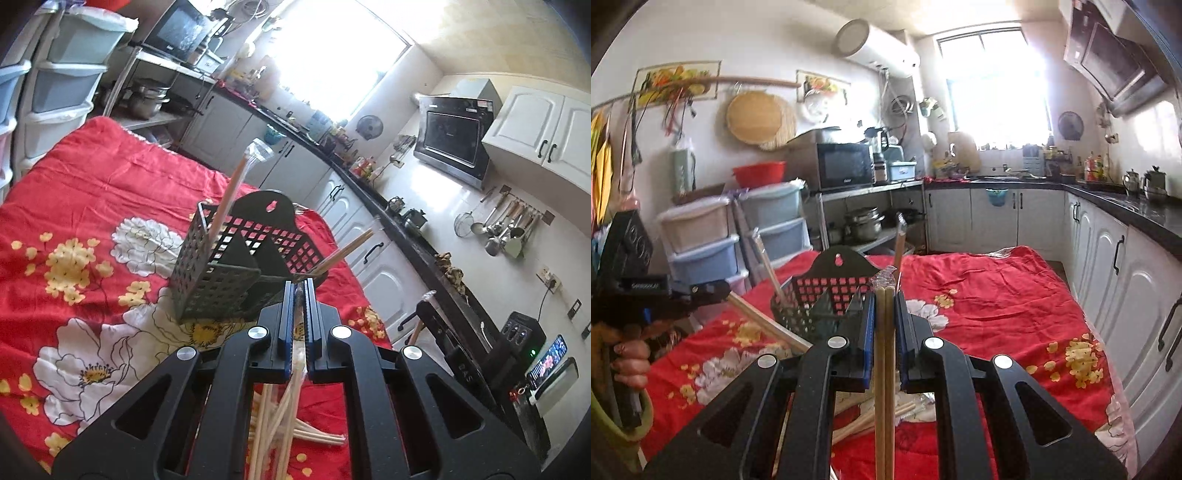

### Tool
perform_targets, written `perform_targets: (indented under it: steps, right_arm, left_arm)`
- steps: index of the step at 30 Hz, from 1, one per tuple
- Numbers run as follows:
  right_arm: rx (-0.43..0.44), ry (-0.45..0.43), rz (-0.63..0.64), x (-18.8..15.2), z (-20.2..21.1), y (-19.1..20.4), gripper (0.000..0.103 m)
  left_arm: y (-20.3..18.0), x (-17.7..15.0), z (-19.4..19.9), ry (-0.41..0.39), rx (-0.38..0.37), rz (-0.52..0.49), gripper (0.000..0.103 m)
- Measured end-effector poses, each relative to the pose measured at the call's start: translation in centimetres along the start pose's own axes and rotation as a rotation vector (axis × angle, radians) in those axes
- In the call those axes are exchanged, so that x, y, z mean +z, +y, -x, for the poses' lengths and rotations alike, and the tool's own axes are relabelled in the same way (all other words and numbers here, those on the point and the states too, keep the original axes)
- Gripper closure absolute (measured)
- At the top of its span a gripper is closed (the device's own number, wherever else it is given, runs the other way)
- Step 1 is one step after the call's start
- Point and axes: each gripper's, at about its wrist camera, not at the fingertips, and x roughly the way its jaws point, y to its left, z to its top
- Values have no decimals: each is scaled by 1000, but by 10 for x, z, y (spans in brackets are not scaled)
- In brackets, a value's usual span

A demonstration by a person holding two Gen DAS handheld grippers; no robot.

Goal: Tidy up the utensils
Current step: 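Lift the held chopsticks with both tools and carry them above the caddy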

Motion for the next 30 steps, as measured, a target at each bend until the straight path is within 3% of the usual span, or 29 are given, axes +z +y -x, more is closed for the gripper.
perform_targets:
  steps: [18, 30]
  right_arm:
    - [17, -73, -54, 24, -6, -3, 93]
    - [76, -154, -63, 66, -20, 11, 93]
  left_arm:
    - [-22, 19, 19, -79, -40, -52, 101]
    - [-35, 47, 37, -157, -46, -95, 101]
